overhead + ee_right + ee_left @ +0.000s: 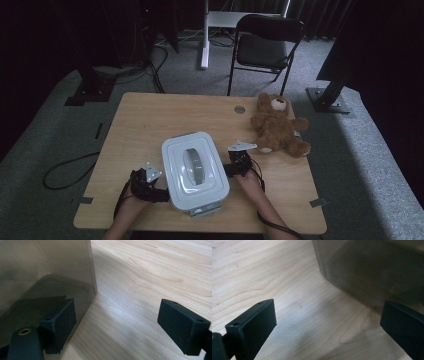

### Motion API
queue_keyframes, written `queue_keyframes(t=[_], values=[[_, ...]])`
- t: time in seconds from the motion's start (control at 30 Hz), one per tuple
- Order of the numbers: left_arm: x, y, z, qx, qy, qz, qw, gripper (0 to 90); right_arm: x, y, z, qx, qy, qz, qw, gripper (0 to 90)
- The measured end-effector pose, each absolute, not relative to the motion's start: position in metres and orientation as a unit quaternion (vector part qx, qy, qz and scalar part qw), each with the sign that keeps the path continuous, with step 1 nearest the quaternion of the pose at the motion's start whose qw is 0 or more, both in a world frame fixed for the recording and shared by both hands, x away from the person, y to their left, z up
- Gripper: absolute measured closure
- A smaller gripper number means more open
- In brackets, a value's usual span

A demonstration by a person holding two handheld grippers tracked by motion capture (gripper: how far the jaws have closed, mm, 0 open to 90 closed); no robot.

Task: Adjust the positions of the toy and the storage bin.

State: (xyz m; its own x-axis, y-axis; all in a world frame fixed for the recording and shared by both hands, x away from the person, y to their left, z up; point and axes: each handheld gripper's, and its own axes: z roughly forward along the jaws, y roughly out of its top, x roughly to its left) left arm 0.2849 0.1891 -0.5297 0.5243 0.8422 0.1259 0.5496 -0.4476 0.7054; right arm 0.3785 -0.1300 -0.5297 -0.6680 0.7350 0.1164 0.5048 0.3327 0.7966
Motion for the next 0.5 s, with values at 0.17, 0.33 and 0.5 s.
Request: queue_keyframes(t=[0.17,0.33,0.5], values=[[0.283,0.183,-0.531,0.823,0.415,0.224,0.317,1.0,0.384,-0.135,-0.531,0.398,0.801,0.43,0.124,13.6],[0.285,0.176,-0.532,0.826,0.405,0.2,0.337,0.9,0.383,-0.149,-0.535,0.396,0.805,0.415,0.148,12.4],[0.286,0.174,-0.533,0.828,0.392,0.209,0.342,1.0,0.37,-0.163,-0.537,0.384,0.813,0.401,0.178,12.5]])
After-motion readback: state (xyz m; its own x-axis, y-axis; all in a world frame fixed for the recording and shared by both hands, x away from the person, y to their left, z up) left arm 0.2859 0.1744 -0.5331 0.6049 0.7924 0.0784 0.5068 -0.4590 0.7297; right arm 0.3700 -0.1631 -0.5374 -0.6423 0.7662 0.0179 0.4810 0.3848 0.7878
